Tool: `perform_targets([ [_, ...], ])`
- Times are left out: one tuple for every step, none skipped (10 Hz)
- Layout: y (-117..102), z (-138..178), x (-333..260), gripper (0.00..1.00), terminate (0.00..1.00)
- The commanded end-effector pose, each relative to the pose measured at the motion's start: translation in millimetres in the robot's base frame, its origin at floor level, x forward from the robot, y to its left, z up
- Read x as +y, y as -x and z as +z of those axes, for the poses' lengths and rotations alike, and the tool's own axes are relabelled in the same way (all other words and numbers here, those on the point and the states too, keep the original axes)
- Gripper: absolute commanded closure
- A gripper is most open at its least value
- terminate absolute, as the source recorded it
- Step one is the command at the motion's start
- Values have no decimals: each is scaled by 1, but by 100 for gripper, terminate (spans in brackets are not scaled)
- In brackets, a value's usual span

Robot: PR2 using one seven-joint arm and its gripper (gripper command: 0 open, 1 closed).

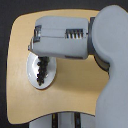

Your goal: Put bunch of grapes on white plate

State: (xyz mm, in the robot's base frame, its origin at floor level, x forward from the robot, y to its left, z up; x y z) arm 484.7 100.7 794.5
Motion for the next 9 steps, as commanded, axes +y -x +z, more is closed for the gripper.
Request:
perform_targets([
  [-16,90,-7,0,0],
  [-23,103,-10,0,0],
  [-28,115,-13,0,0],
  [-32,122,-16,0,0],
  [-34,130,-21,0,0],
  [-36,133,-32,0,0],
  [-40,136,-57,0,0],
  [-43,138,-75,0,0],
  [-49,140,-105,0,0],
])
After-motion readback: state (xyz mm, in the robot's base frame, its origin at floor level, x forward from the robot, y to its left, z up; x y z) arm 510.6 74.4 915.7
